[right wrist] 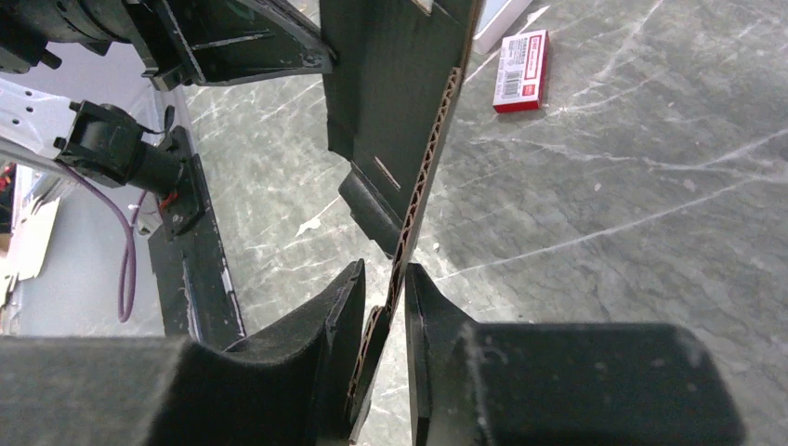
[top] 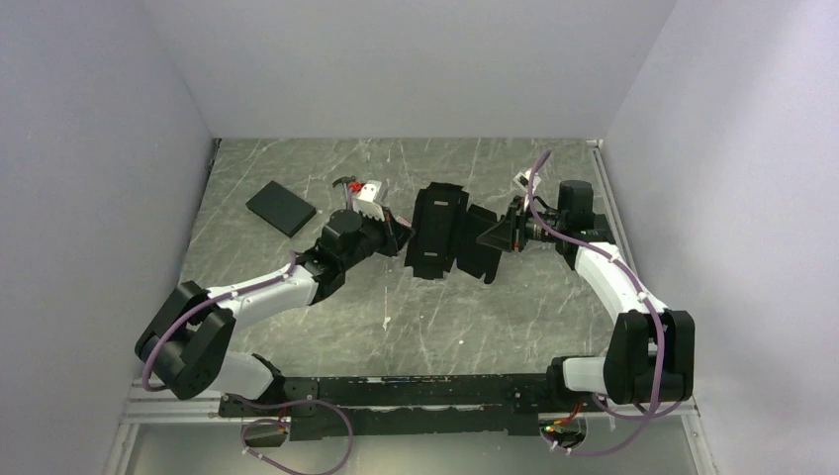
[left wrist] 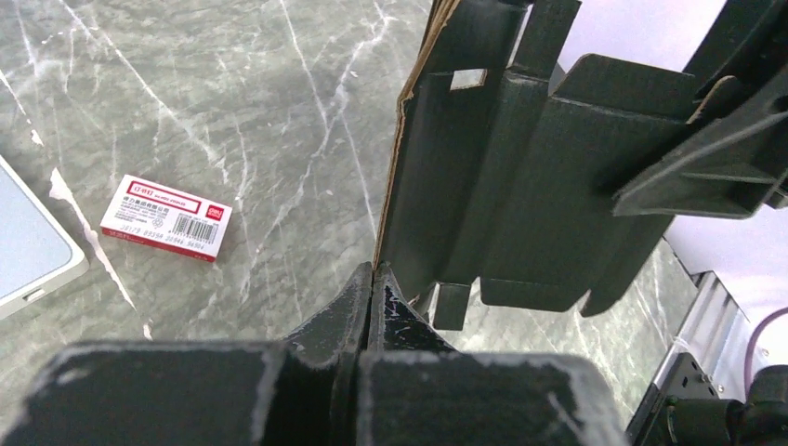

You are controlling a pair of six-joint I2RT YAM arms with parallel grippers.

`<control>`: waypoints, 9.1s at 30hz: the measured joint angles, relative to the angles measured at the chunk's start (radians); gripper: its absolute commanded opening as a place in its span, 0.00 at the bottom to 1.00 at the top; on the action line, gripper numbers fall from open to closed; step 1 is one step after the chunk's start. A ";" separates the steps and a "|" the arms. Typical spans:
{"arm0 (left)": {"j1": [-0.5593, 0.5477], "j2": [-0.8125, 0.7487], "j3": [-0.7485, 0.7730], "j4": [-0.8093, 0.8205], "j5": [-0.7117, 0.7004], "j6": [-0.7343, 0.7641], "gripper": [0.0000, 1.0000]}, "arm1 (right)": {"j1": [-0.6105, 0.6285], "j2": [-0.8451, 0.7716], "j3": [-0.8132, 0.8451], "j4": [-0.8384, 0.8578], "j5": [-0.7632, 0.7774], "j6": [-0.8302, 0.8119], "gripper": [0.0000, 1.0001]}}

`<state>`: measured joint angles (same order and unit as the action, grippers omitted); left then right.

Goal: Fold the paper box
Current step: Fold the paper box at the center of the board.

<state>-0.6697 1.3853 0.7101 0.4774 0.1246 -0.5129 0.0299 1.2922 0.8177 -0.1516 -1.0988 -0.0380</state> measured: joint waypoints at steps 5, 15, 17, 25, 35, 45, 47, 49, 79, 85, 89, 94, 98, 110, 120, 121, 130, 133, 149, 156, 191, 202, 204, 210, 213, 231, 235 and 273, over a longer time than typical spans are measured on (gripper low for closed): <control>-0.026 0.028 0.001 0.006 -0.072 -0.005 0.00 | 0.040 0.011 0.000 0.014 0.029 0.013 0.37; -0.077 0.059 0.001 0.019 -0.151 -0.006 0.00 | 0.111 0.044 0.000 0.014 0.129 0.008 0.43; -0.081 0.066 0.002 0.023 -0.161 -0.006 0.00 | 0.117 0.049 0.000 0.014 0.147 0.008 0.35; -0.086 0.093 0.003 0.018 -0.201 -0.013 0.00 | 0.111 0.062 0.003 0.011 0.285 0.010 0.01; -0.087 0.100 0.003 0.031 -0.174 -0.056 0.24 | 0.117 0.063 0.025 -0.014 0.354 -0.012 0.00; 0.043 -0.003 -0.035 0.054 0.039 -0.100 0.55 | 0.087 0.047 0.034 -0.066 0.372 -0.087 0.00; 0.106 -0.064 -0.050 0.050 0.096 -0.098 0.56 | 0.068 0.032 0.034 -0.077 0.357 -0.103 0.00; 0.158 -0.119 -0.061 0.031 0.138 -0.089 0.57 | 0.053 0.014 0.034 -0.087 0.339 -0.122 0.00; 0.239 0.110 -0.046 0.176 0.569 -0.039 0.26 | 0.042 -0.037 0.073 -0.266 0.041 -0.374 0.00; 0.237 0.137 -0.013 0.189 0.555 -0.106 0.22 | 0.042 -0.037 0.073 -0.253 0.042 -0.351 0.00; 0.224 0.137 0.009 0.175 0.521 -0.109 0.23 | 0.040 -0.037 0.073 -0.235 0.044 -0.335 0.00; 0.208 0.137 0.014 0.157 0.497 -0.096 0.32 | 0.035 -0.036 0.073 -0.231 0.053 -0.321 0.00; 0.205 0.135 0.014 0.117 0.487 -0.065 0.36 | 0.035 -0.036 0.073 -0.229 0.050 -0.319 0.00; 0.259 0.122 0.011 0.117 0.516 -0.033 0.59 | 0.036 -0.035 0.073 -0.229 0.018 -0.321 0.00; 0.259 0.117 -0.022 0.290 0.586 -0.084 0.50 | 0.037 -0.022 0.073 -0.229 -0.007 -0.319 0.00; 0.259 0.117 -0.022 0.299 0.587 -0.090 0.47 | 0.037 -0.021 0.073 -0.229 -0.009 -0.318 0.00; 0.259 0.151 -0.010 0.317 0.585 -0.172 0.00 | 0.039 -0.017 0.071 -0.214 -0.005 -0.286 0.00; 0.252 0.153 0.010 0.269 0.564 -0.183 0.00 | 0.043 -0.016 0.066 -0.202 0.001 -0.259 0.00; 0.071 0.143 0.162 -0.177 0.035 -0.134 0.00 | 0.114 0.024 0.000 -0.035 0.157 -0.019 0.00; 0.064 0.161 0.162 -0.163 0.040 -0.146 0.01 | 0.125 0.040 0.000 -0.020 0.261 -0.003 0.00; 0.064 0.216 0.124 -0.067 0.086 -0.193 0.00 | 0.168 0.057 -0.010 -0.013 0.000 -0.048 0.72; 0.052 0.209 0.111 -0.071 0.093 -0.161 0.00 | 0.172 0.057 0.047 -0.153 -0.185 -0.200 0.81; 0.052 0.200 0.107 -0.070 0.095 -0.150 0.00 | 0.161 0.057 0.074 -0.211 -0.209 -0.251 0.82; 0.051 0.146 0.067 -0.052 0.095 -0.090 0.00 | 0.074 0.049 0.117 -0.331 -0.251 -0.370 0.83; 0.051 0.114 0.046 -0.035 0.094 -0.049 0.00 | 0.040 0.042 0.117 -0.358 -0.248 -0.394 0.83; 0.051 0.055 0.043 -0.011 0.071 0.051 0.00 | 0.092 -0.006 0.105 -0.151 0.147 -0.187 0.09; 0.051 0.071 0.043 0.005 0.070 0.035 0.01 | 0.087 -0.006 0.094 -0.108 0.244 -0.139 0.00; 0.238 -0.212 -0.101 -0.021 0.216 0.140 0.72 | 0.042 -0.070 0.154 -0.298 0.092 -0.394 0.00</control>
<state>-0.4313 1.1736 0.6094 0.4568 0.3408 -0.3729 0.0715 1.2224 0.9718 -0.4492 -1.0073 -0.4316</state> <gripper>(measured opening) 0.792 0.022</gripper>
